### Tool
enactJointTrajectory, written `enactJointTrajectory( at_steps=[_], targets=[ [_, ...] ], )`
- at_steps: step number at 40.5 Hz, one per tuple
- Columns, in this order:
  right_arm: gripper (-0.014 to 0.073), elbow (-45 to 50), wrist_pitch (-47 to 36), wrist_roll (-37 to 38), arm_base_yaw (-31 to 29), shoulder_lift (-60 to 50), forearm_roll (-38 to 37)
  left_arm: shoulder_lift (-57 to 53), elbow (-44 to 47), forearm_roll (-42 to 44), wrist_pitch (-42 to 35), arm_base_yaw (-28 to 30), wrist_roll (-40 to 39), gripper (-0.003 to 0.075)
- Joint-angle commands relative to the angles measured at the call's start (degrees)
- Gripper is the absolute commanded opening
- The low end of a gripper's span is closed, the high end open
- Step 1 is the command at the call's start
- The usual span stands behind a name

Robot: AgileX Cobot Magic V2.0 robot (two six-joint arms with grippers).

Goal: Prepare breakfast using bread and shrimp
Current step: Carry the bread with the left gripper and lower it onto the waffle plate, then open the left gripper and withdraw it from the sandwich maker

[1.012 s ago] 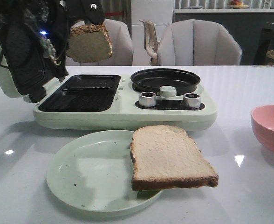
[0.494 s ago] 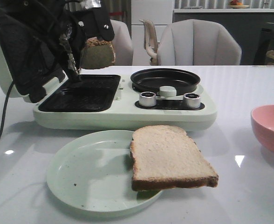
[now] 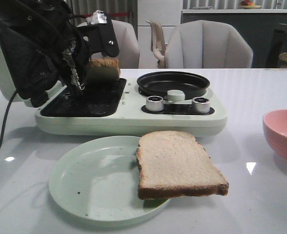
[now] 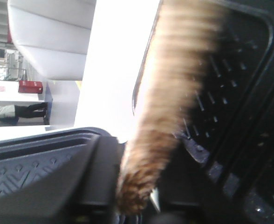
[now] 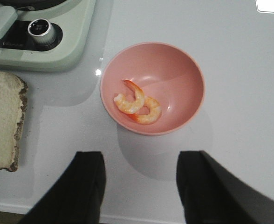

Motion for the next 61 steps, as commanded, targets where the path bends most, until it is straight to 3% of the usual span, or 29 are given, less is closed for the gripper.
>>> enactJointTrajectory(
  at_steps=[1,4,15,23,43,57,61],
  targets=[
    [0.0465,-1.48,-3.33,-0.25,-0.26,-0.03,0.31,-3.29,-1.86,3.36,2.13,0.15,-0.31,0.0449],
    [0.0465,-1.48,-3.33,-0.25,-0.26,-0.03,0.31,-3.29,-1.86,3.36,2.13,0.4,-0.31,0.0484],
    [0.0465,-1.48,-3.33,-0.25,-0.26,-0.03,0.31,-3.77,-1.86,3.36,1.39,0.77,-0.31,0.0475],
    [0.0465,-1.48,-3.33,-0.25,-0.26,-0.03,0.31,-5.82,-0.74,3.36,-3.25,0.77,-0.31,0.0475],
    [0.0465,-1.48,-3.33,-0.25,-0.26,-0.03,0.31,-17.16,9.57,3.36,-12.03,0.77,-0.31,0.0475],
    [0.0465,-1.48,-3.33,-0.25,-0.26,-0.03,0.31,-24.7,17.58,3.36,-9.53,0.51,-2.2,0.0475],
    [0.0465,-1.48,-3.33,-0.25,-0.26,-0.03,0.31,-27.47,20.19,-1.79,0.22,-2.76,-9.69,0.0475]
  ],
)
